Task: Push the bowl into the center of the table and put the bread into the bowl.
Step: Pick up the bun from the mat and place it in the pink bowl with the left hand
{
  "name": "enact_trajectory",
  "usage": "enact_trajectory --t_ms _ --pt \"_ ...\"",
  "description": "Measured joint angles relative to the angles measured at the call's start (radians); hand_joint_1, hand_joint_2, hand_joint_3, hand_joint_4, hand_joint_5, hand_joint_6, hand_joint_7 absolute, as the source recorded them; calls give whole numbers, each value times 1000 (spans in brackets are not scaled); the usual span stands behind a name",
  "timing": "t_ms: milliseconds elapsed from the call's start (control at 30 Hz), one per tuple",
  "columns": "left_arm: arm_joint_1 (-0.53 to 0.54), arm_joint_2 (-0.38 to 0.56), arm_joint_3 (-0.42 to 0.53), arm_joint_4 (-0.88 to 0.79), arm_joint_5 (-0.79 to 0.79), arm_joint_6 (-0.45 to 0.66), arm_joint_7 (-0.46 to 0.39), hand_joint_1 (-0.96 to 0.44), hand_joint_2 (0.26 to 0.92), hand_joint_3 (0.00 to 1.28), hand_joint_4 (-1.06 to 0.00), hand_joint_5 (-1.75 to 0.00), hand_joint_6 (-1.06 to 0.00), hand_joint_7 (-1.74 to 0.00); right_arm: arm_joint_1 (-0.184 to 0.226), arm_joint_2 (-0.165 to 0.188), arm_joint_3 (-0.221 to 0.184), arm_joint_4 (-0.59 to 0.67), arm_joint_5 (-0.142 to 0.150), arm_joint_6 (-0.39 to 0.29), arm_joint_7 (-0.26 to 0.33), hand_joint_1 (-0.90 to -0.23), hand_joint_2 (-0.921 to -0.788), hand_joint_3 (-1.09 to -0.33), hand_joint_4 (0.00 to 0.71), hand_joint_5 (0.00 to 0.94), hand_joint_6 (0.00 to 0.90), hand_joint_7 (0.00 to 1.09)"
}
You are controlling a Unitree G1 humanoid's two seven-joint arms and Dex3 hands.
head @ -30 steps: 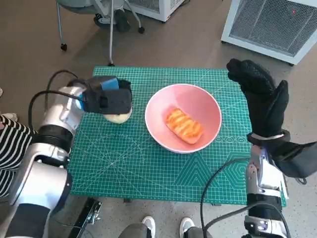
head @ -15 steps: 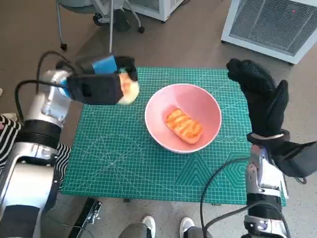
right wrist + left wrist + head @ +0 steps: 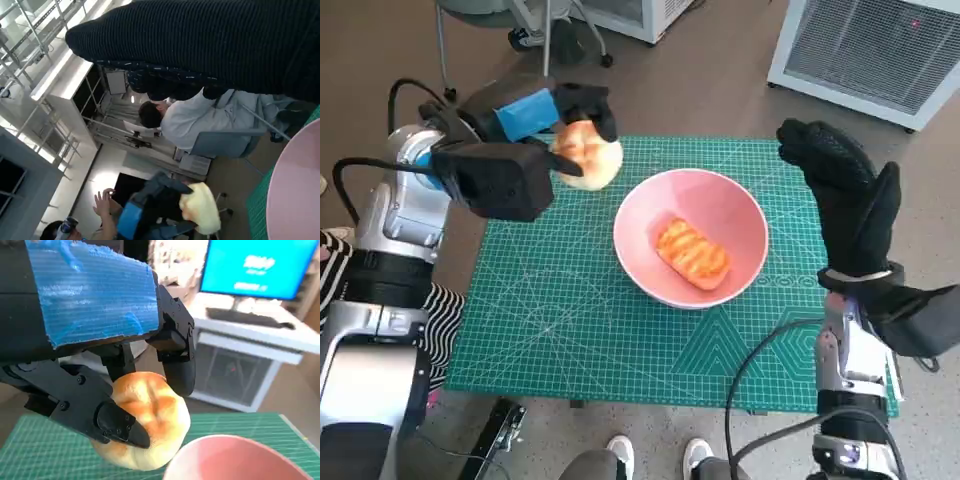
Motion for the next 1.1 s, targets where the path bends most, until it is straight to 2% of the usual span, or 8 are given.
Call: enact_trajectory --t_ms 200,367,833,900,967,1000,1033,1100 --pt "4 -44 -3 -101 -5 52 -14 2 919 52 -743 -1141 -605 -1159 0 0 0 0 0 -1 0 -700 -921 -686 200 0 104 376" --pt "4 -91 -19 -110 -5 66 -19 2 916 43 -753 -1121 -629 -1144 1 0 -2 0 1 -1 0 -701 -921 -685 200 1 104 376" --pt "-44 -206 -93 101 18 2 -28 1 919 37 -744 -1132 -638 -1131 10 -3 -12 -20 1 2 0 -720 -921 -683 193 0 102 376" --pt "-52 -219 -100 123 21 0 -29 1 920 50 -730 -1166 -624 -1125 11 -3 -13 -24 1 2 0 -721 -921 -682 189 0 102 375" --pt "-63 -232 -108 147 21 -2 -39 0 920 108 -681 -1198 -538 -1226 13 -3 -15 -26 1 3 -1 -721 -921 -682 187 0 102 375" --pt "-66 -235 -111 153 21 -2 -43 -13 891 103 -617 -942 -475 -1027 13 -3 -15 -26 1 3 -1 -721 -921 -682 185 0 102 375" --pt "-69 -239 -114 160 21 -2 -51 -17 884 94 -614 -810 -471 -920 14 -3 -15 -27 1 3 -1 -721 -921 -682 184 0 101 375" --pt "-73 -247 -118 174 20 4 -68 -41 864 51 -549 -357 -421 -513 15 -4 -17 -29 1 3 -2 -721 -921 -682 180 0 100 375"
